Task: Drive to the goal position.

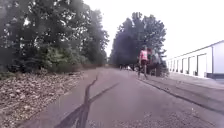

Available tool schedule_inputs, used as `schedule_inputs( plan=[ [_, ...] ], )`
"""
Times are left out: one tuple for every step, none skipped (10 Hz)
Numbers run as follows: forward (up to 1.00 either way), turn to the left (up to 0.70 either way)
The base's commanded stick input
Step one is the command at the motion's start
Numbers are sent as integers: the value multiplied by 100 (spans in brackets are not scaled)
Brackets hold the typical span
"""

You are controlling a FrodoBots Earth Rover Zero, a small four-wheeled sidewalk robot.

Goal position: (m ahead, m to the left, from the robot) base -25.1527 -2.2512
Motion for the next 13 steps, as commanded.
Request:
schedule_inputs(
  plan=[
    [0,-100],
    [0,-100],
    [0,-100],
    [0,-100],
    [0,-100],
    [0,-100],
    [0,-100],
    [0,-100],
    [0,-100],
    [0,-100],
    [0,-100],
    [0,-100],
    [0,-100]
  ],
)
